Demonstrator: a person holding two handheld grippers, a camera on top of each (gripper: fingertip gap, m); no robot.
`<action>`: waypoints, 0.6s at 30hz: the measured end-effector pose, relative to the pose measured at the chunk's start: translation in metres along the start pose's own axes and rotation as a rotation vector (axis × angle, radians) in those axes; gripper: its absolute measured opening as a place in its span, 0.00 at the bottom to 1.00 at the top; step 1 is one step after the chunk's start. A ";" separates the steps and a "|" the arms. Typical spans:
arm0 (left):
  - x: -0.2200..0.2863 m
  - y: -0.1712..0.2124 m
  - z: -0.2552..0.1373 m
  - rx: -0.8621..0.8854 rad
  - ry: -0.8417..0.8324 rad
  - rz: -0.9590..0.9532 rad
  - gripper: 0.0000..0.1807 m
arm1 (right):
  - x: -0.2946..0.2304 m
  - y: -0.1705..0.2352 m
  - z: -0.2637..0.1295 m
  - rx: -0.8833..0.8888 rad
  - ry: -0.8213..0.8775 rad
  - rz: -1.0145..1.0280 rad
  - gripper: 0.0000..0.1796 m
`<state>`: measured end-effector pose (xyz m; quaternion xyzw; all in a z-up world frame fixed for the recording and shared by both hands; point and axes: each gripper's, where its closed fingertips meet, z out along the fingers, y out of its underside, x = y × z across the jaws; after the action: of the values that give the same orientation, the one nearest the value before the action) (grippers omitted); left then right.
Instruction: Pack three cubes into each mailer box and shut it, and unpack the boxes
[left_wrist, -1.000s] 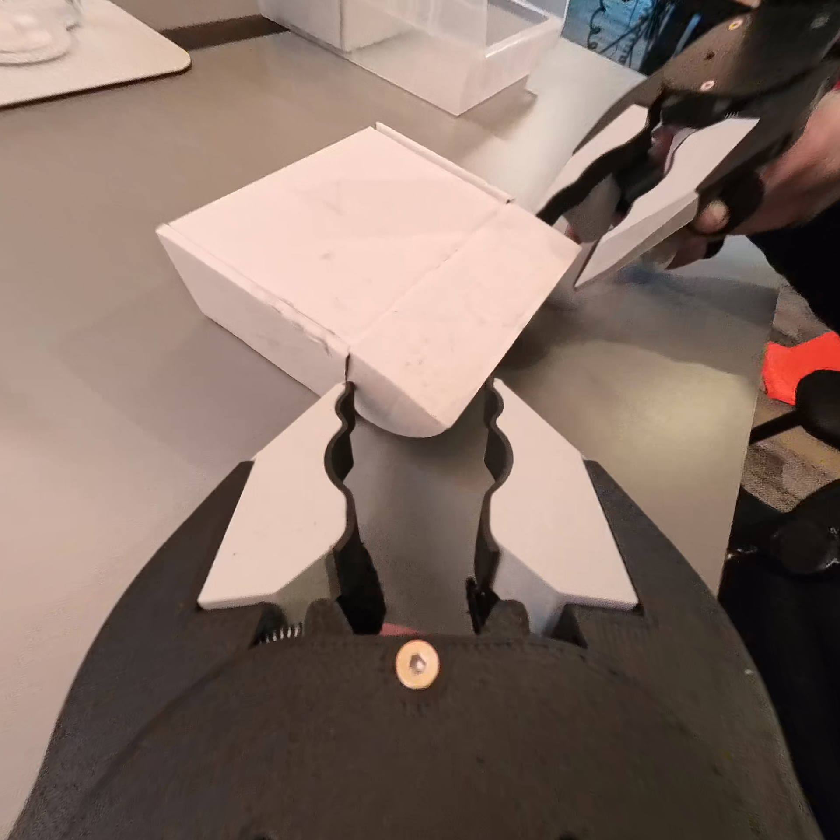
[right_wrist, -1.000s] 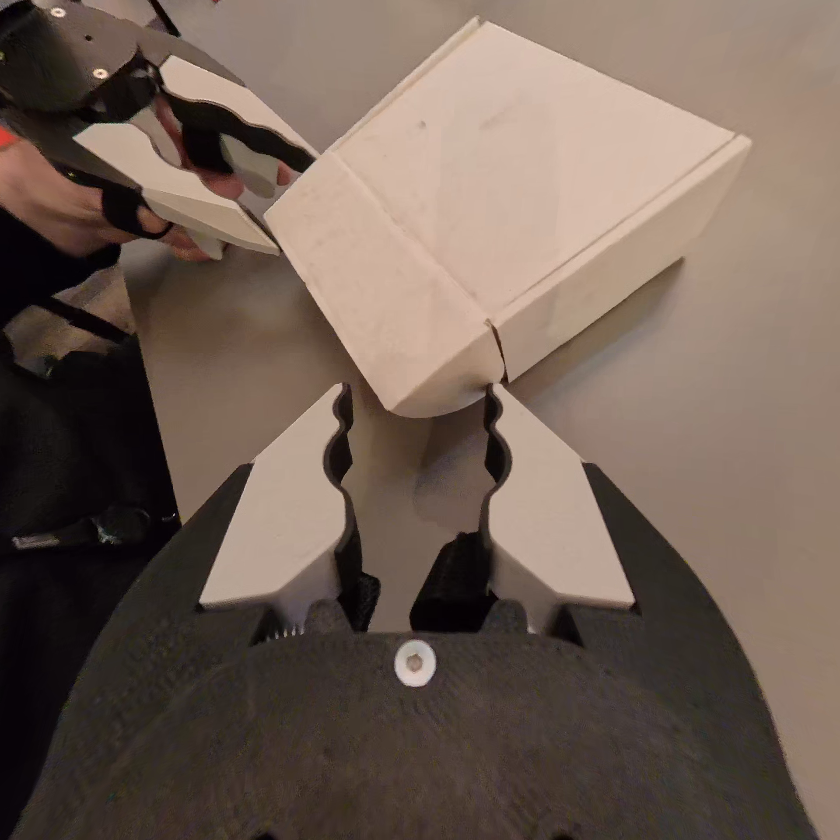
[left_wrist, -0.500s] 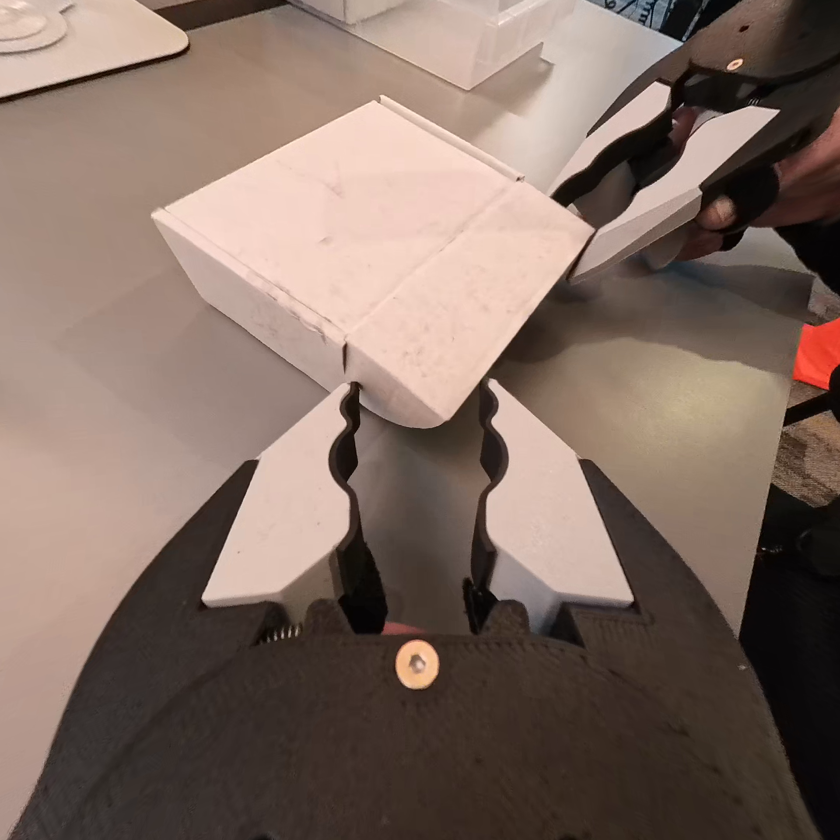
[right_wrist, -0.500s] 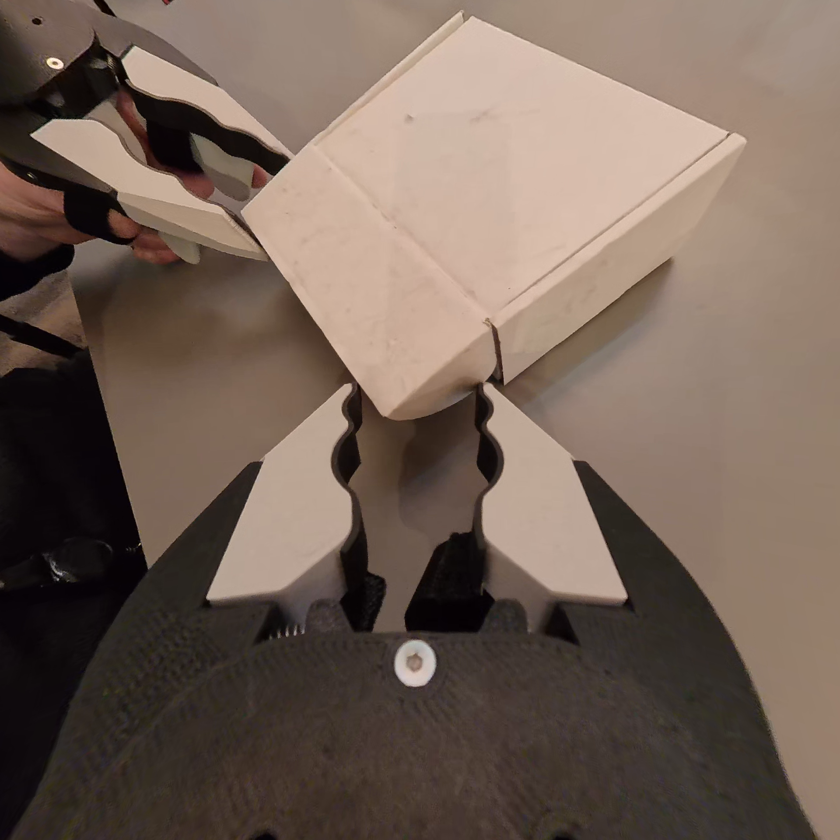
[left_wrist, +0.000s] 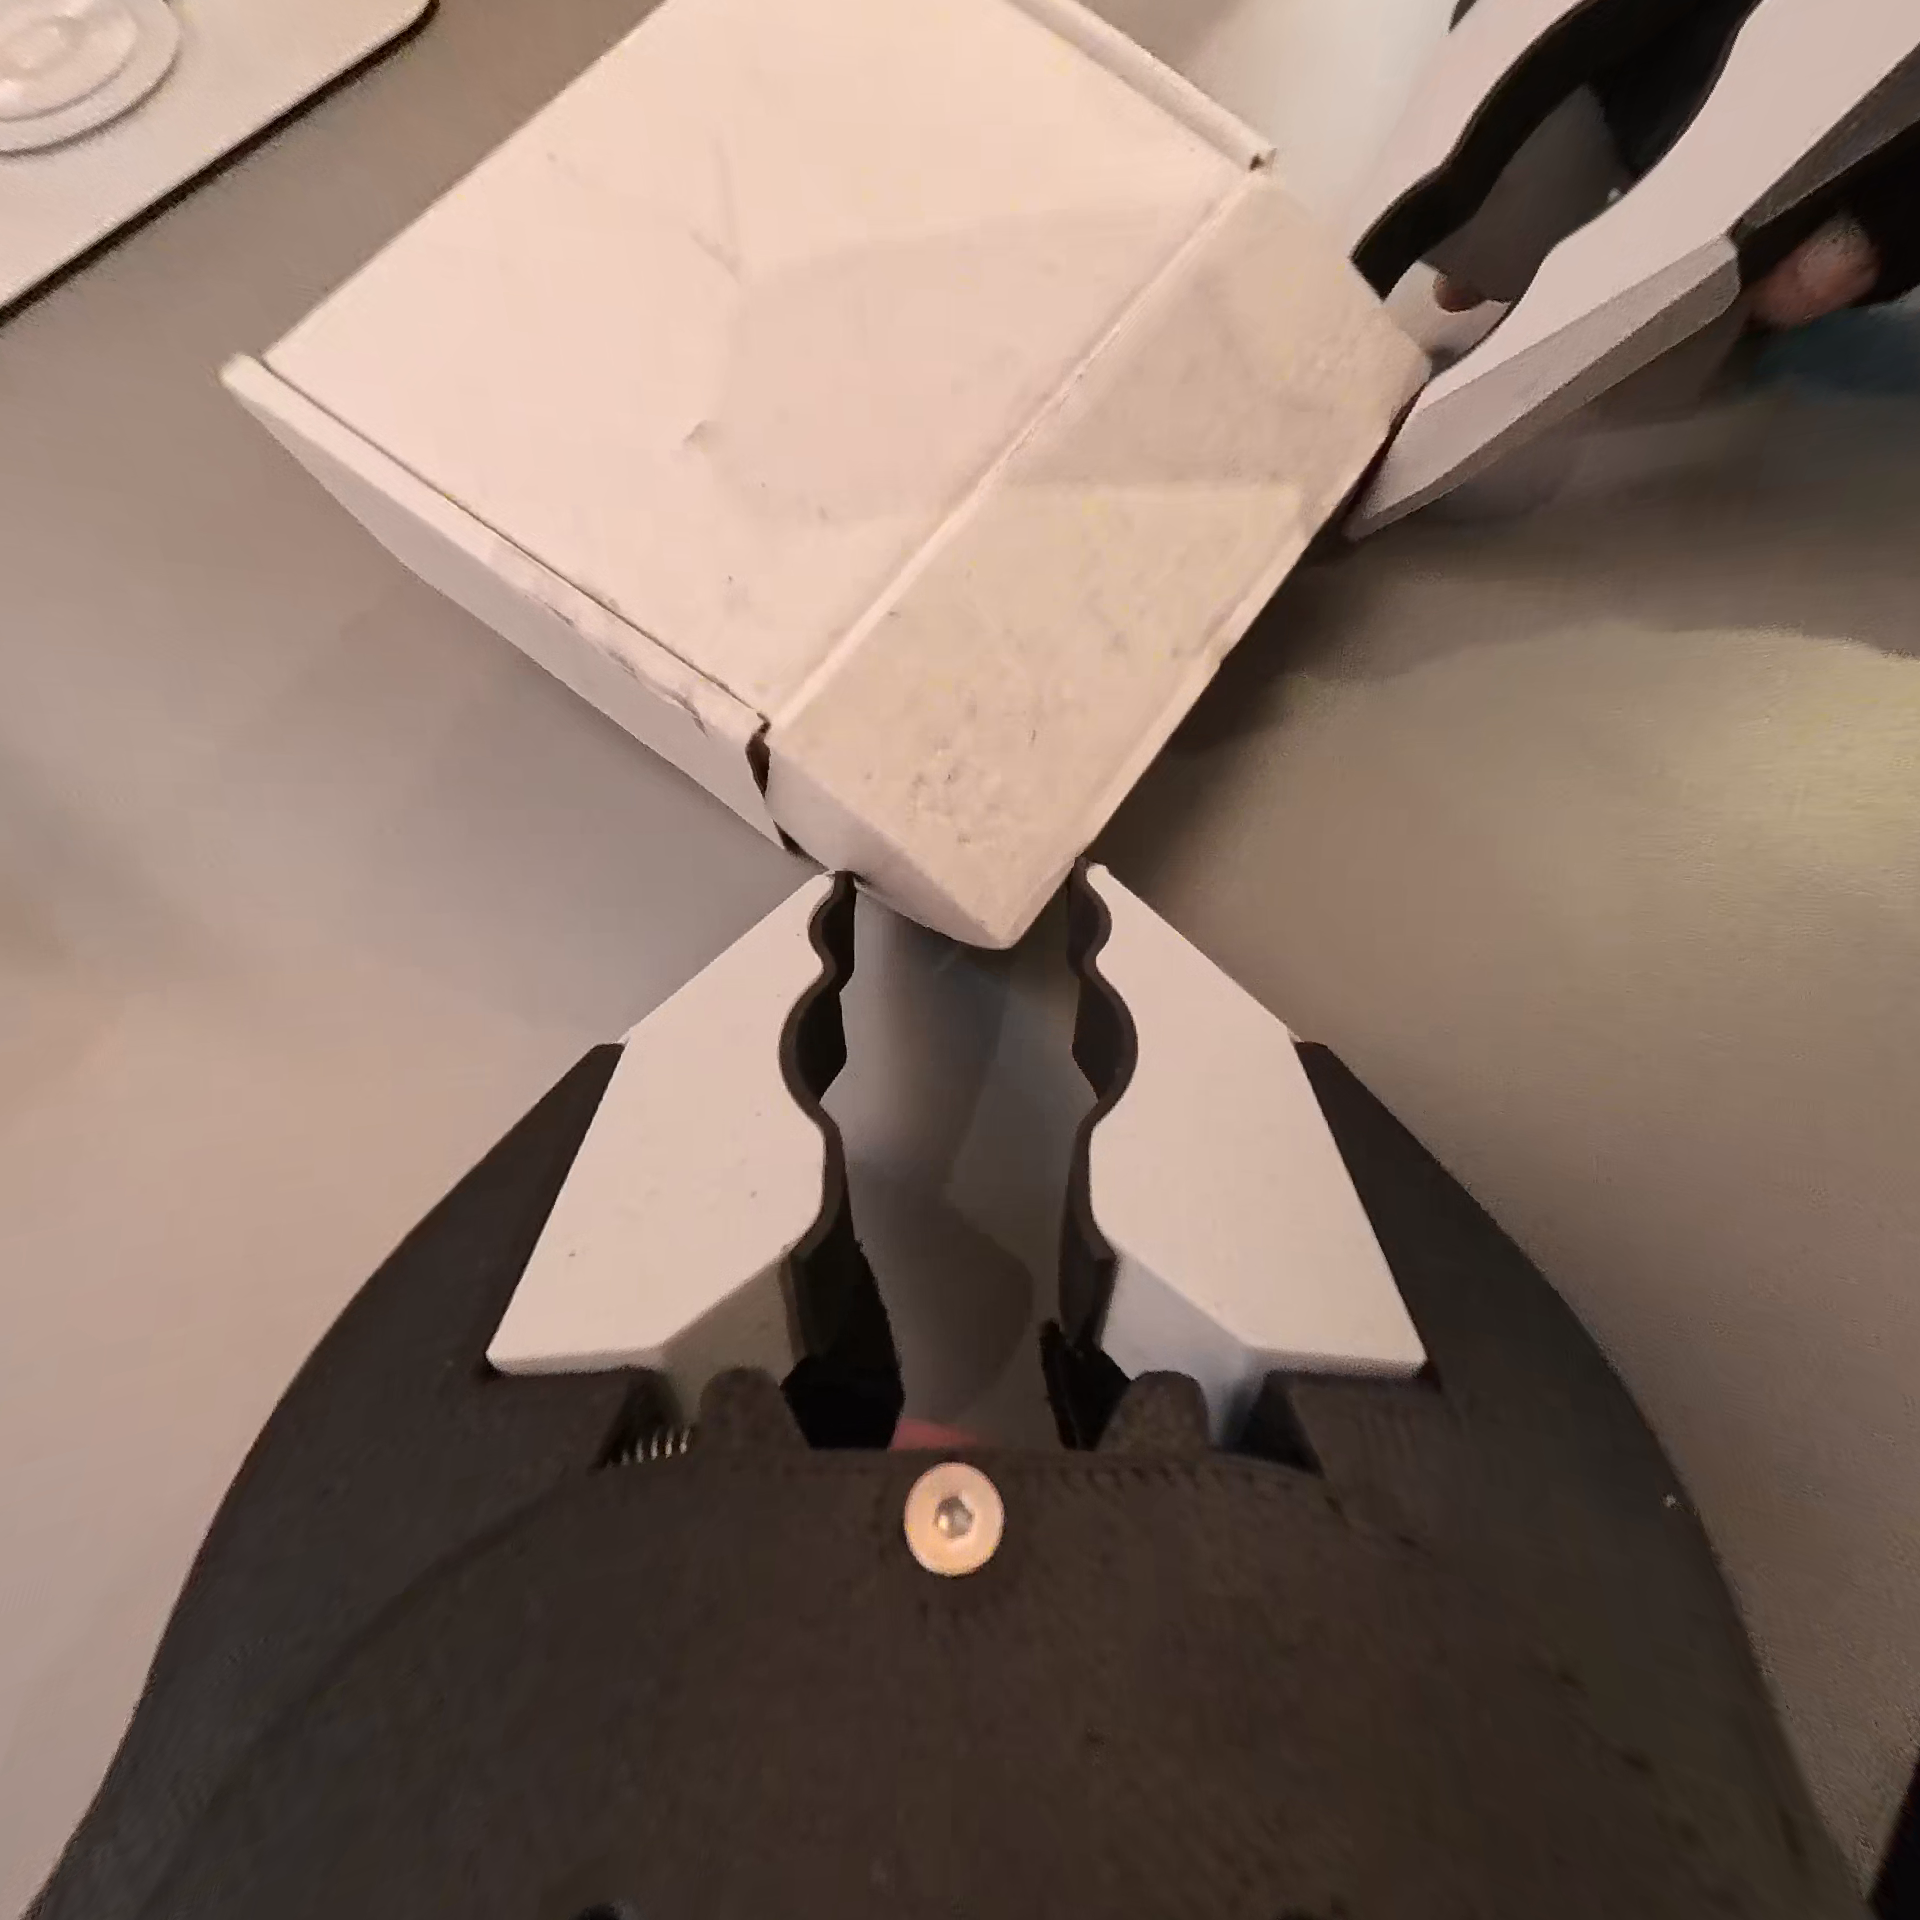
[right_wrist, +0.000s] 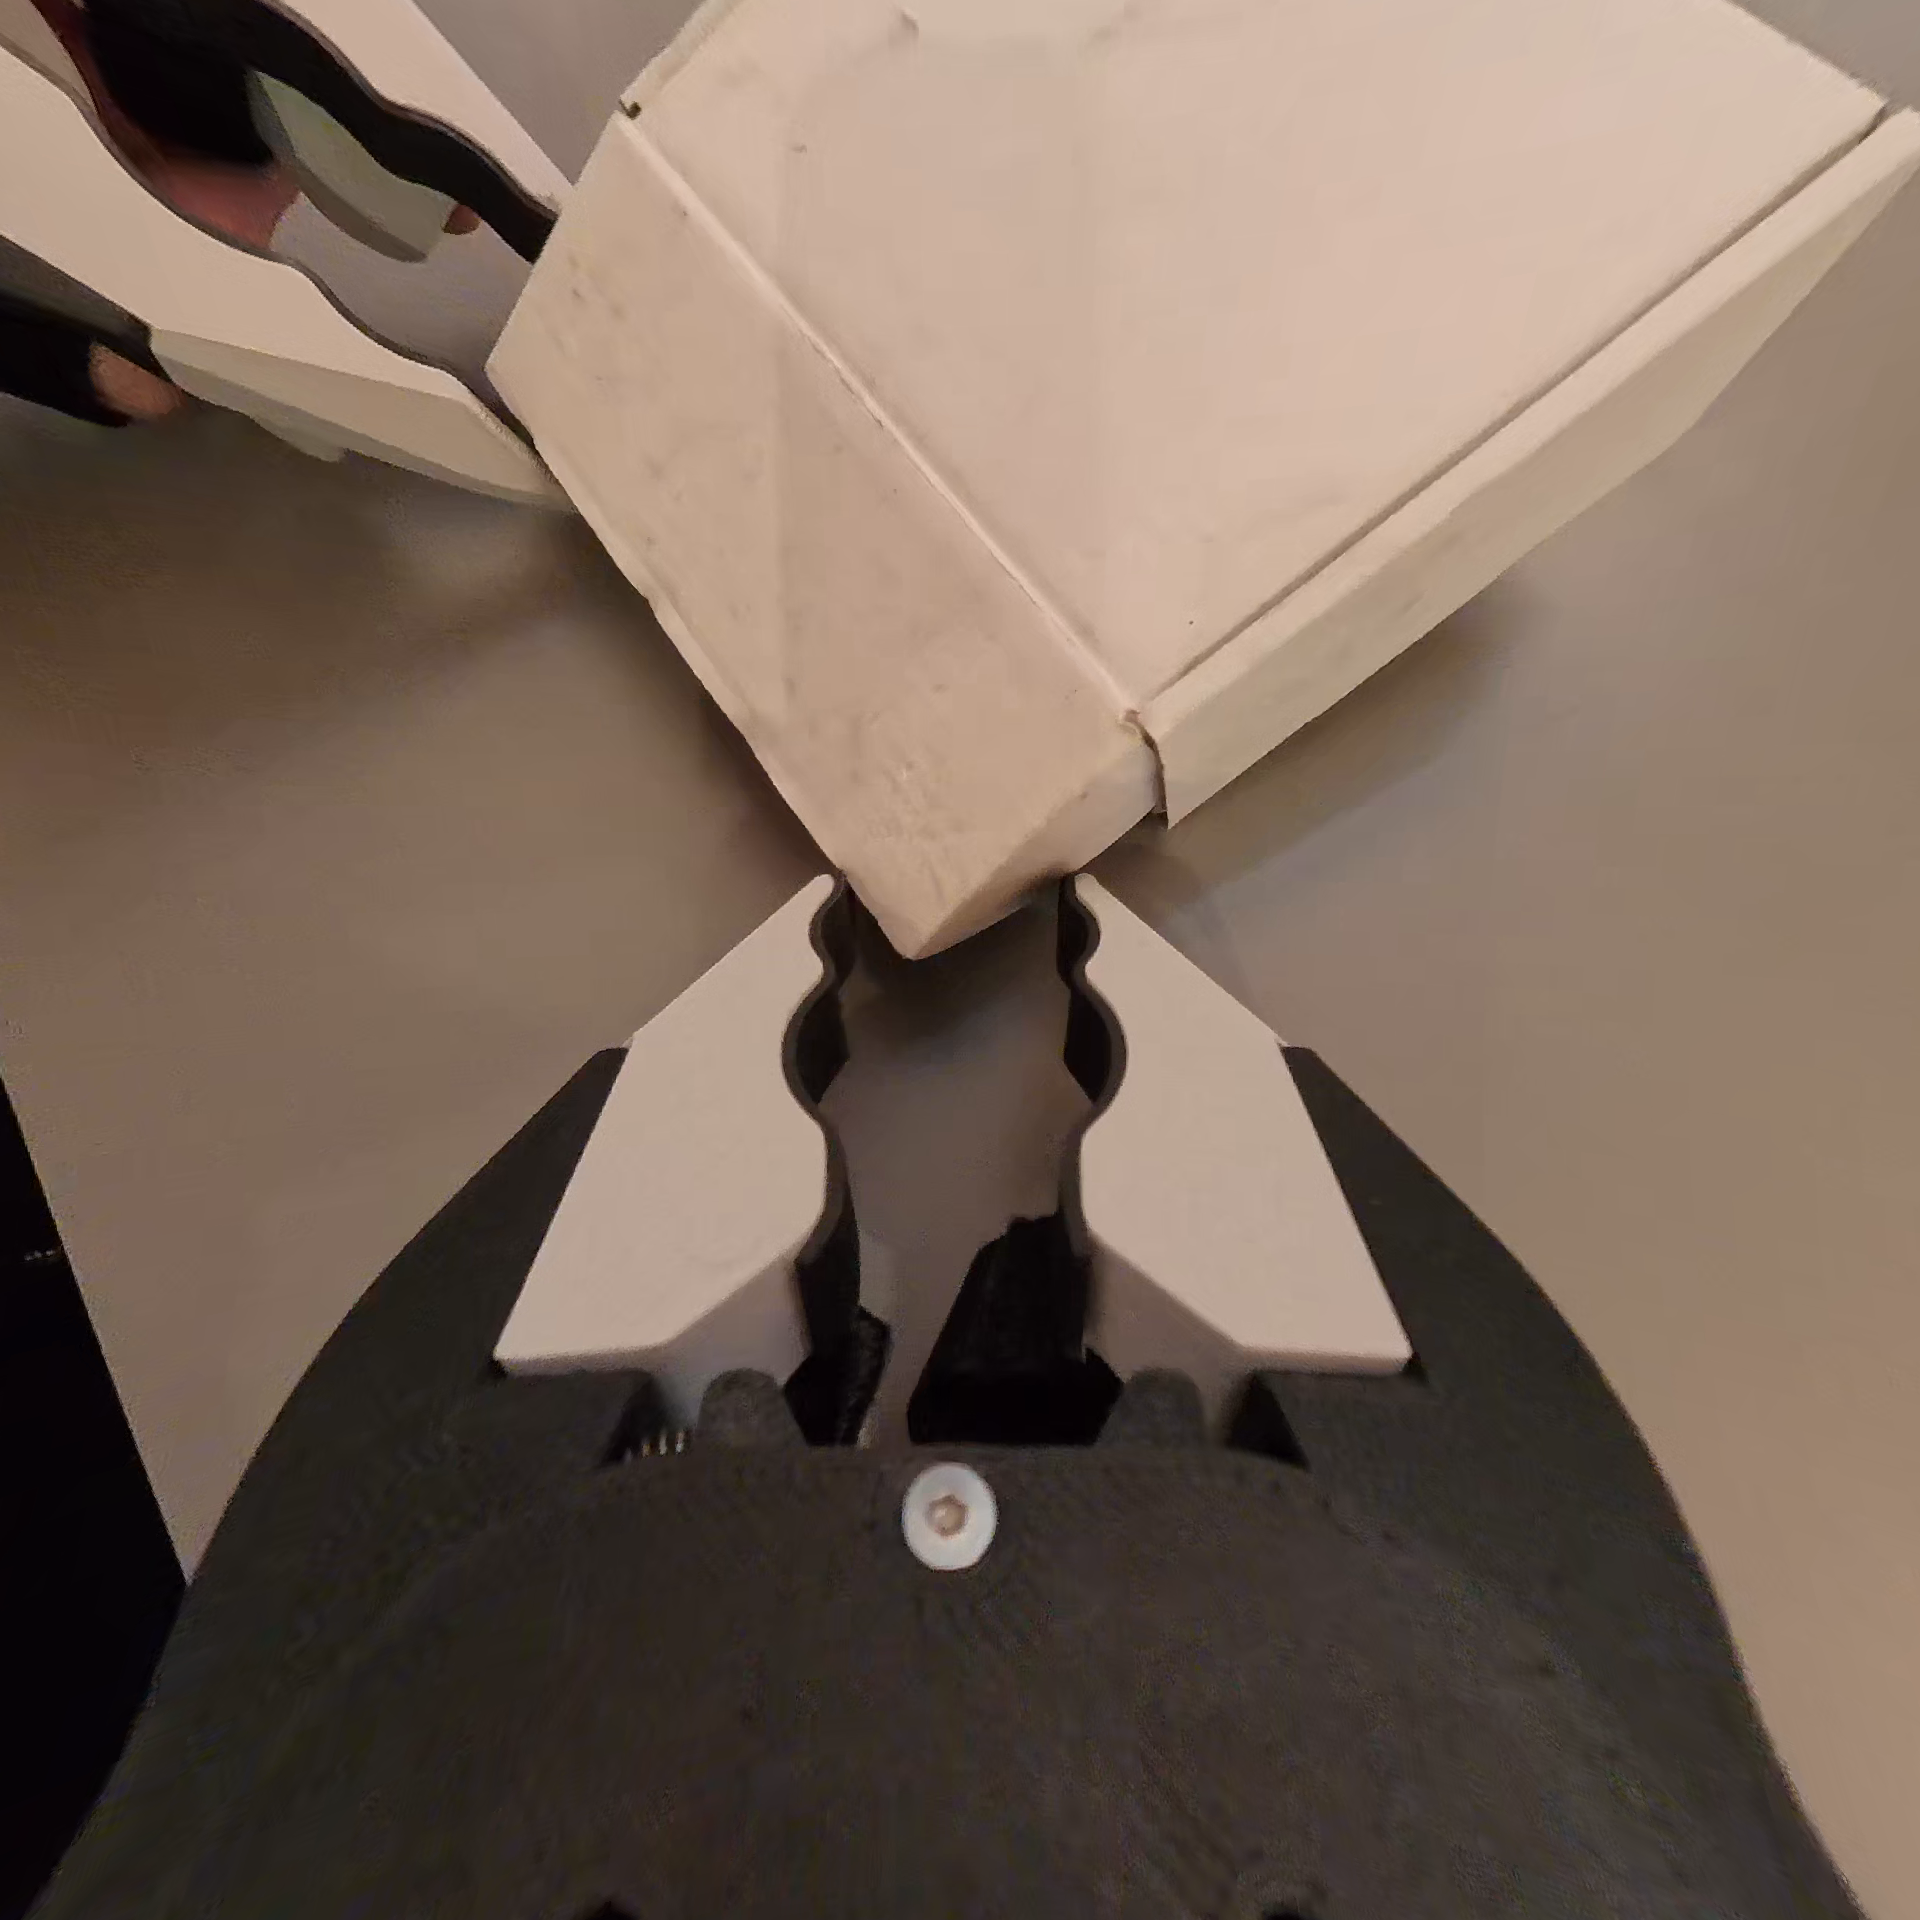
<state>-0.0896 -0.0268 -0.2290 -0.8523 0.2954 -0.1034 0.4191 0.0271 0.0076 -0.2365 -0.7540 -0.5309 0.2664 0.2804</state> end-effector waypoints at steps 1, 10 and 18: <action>0.000 0.000 -0.001 0.006 0.007 -0.005 0.21 | 0.000 -0.001 -0.002 0.006 -0.006 0.002 0.19; -0.014 -0.008 -0.028 0.080 0.080 -0.038 0.30 | 0.002 -0.003 -0.027 0.037 -0.058 -0.007 0.21; -0.025 -0.023 -0.015 0.091 0.179 -0.088 0.39 | 0.013 -0.027 -0.027 0.090 -0.161 0.014 0.28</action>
<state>-0.1068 -0.0110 -0.2000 -0.8319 0.2889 -0.2106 0.4244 0.0321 0.0235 -0.1997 -0.7207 -0.5337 0.3516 0.2686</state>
